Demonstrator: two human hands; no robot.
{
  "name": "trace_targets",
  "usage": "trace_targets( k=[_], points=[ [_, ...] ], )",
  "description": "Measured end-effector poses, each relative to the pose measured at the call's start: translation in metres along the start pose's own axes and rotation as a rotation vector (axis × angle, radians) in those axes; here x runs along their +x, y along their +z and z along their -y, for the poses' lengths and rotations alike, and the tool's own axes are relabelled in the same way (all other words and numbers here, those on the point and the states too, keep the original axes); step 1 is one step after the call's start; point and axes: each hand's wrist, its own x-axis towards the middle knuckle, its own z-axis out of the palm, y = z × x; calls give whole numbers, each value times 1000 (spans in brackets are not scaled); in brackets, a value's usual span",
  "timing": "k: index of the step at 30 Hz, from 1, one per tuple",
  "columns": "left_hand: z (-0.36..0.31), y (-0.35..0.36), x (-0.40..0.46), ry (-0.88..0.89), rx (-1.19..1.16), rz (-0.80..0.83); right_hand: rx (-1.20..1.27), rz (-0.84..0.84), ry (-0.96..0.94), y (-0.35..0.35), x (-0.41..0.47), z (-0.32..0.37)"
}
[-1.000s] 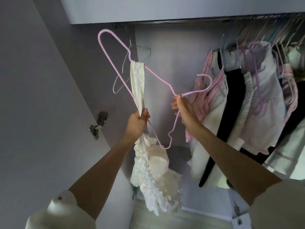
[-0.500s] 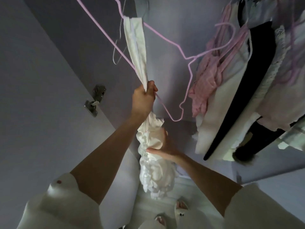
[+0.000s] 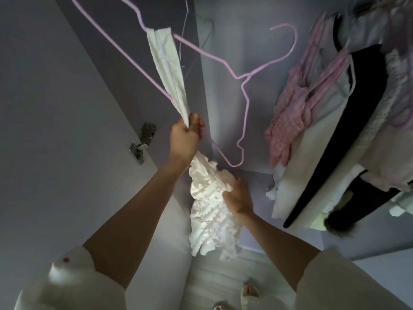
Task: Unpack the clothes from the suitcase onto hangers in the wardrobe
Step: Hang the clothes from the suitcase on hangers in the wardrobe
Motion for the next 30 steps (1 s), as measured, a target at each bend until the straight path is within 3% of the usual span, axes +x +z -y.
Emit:
trace_targets(
  k=[4,10,16,18,22,24,27,30],
  points=[
    [6,3,-3,-14,3,-6,-145,-14,184,-32,8,-24],
    [2,12,2,3,-25,11,-229,41,263,-64,-4,-61],
    [8,15,0,-27,-41,18,-212,284,344,-80,-2,-74],
    [10,14,0,-30,-36,25,-39,302,392,-82,-3,-69],
    [11,10,-1,-47,-30,34,195,72,340,-92,-2,-58],
    [11,8,-1,-42,-24,40,431,3,323,-95,-1,-53],
    [9,9,-2,-24,-32,43,927,32,345,-93,0,-38],
    [6,9,-1,-12,-70,32,1114,118,383,-92,11,-32]
  ],
)
